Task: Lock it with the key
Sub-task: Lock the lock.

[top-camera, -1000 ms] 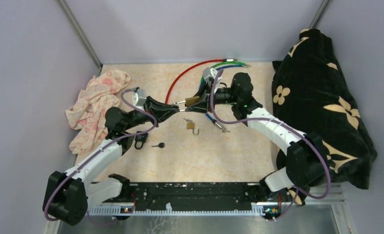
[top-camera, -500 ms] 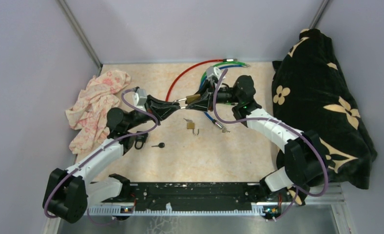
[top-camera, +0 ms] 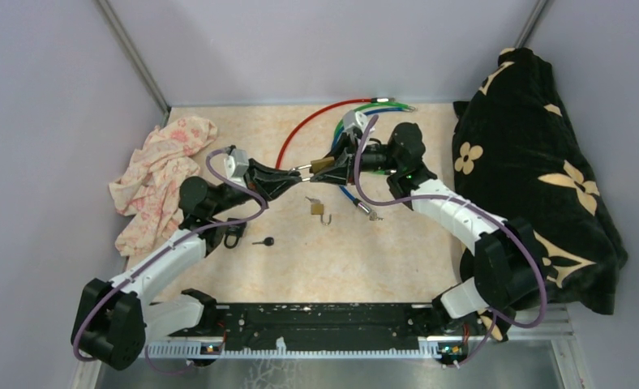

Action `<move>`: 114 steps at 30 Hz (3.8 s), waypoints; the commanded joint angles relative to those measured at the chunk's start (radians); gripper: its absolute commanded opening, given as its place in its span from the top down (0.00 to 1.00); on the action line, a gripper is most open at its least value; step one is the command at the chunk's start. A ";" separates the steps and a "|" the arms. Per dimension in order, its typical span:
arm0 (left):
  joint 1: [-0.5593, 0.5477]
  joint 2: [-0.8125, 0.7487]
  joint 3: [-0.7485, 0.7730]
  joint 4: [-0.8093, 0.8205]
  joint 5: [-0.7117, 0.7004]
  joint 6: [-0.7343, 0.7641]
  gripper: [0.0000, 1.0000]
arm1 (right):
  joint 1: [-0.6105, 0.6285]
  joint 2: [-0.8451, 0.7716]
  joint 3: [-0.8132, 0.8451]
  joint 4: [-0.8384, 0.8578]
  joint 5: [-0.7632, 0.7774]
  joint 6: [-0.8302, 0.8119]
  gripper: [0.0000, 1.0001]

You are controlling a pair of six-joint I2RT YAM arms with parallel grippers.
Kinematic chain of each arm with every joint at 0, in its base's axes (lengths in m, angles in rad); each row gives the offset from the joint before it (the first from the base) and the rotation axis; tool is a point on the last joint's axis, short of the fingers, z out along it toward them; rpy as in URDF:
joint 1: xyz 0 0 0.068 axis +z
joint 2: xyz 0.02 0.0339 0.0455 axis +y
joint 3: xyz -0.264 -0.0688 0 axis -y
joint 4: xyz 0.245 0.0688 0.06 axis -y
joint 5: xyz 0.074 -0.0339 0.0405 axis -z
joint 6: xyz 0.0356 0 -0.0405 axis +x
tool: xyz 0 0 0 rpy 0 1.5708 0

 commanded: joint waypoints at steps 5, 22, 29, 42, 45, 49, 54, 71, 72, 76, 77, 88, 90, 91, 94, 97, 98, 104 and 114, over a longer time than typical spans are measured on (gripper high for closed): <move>-0.100 -0.004 0.036 0.044 0.078 0.110 1.00 | 0.102 0.006 0.109 0.040 -0.004 0.132 1.00; -0.101 -0.037 0.060 -0.020 0.207 0.036 0.99 | 0.104 -0.065 0.135 -0.276 0.296 -0.150 1.00; -0.099 -0.070 0.027 0.072 0.146 0.060 0.74 | 0.108 -0.101 0.117 -0.333 0.266 -0.182 1.00; -0.041 -0.111 0.023 -0.024 0.122 0.076 1.00 | 0.106 -0.124 0.165 -0.536 0.268 -0.317 1.00; -0.032 -0.121 0.020 -0.034 0.107 0.080 1.00 | 0.100 -0.114 0.198 -0.637 0.258 -0.369 0.94; -0.031 -0.125 0.010 -0.012 0.107 0.068 1.00 | 0.081 -0.112 0.219 -0.709 0.238 -0.401 0.52; -0.031 -0.123 0.013 -0.007 0.117 0.068 1.00 | 0.043 -0.126 0.218 -0.768 0.205 -0.419 0.25; -0.031 -0.105 0.027 -0.035 0.115 0.073 1.00 | 0.049 -0.120 0.199 -0.681 0.074 -0.351 0.35; -0.031 -0.102 0.026 -0.035 0.117 0.073 1.00 | 0.053 -0.120 0.199 -0.670 0.076 -0.343 0.39; -0.032 -0.098 0.030 -0.048 0.116 0.073 1.00 | 0.061 -0.119 0.200 -0.655 0.068 -0.322 0.60; -0.031 -0.099 0.030 -0.048 0.113 0.073 1.00 | 0.063 -0.117 0.201 -0.659 0.067 -0.320 0.66; -0.031 -0.116 -0.001 -0.055 0.060 0.040 0.86 | 0.020 -0.139 0.157 -0.510 0.081 -0.162 1.00; -0.028 -0.122 -0.018 -0.059 0.048 0.028 0.67 | 0.003 -0.154 0.127 -0.417 0.082 -0.101 1.00; -0.023 -0.125 -0.024 -0.060 0.043 0.025 0.61 | -0.001 -0.160 0.118 -0.399 0.088 -0.092 1.00; -0.001 -0.135 -0.033 -0.071 0.045 0.008 0.53 | -0.005 -0.167 0.114 -0.382 0.097 -0.081 1.00; 0.035 -0.147 -0.026 -0.091 0.086 0.006 0.51 | -0.008 -0.175 0.112 -0.368 0.088 -0.077 1.00; 0.048 -0.149 -0.022 -0.097 0.099 0.003 0.52 | -0.008 -0.178 0.111 -0.361 0.081 -0.074 1.00; 0.080 -0.143 -0.015 -0.089 0.119 -0.017 0.81 | -0.008 -0.185 0.096 -0.300 0.052 -0.063 1.00; 0.070 -0.126 -0.013 -0.025 0.187 -0.087 1.00 | -0.008 -0.189 0.070 -0.301 0.140 -0.135 1.00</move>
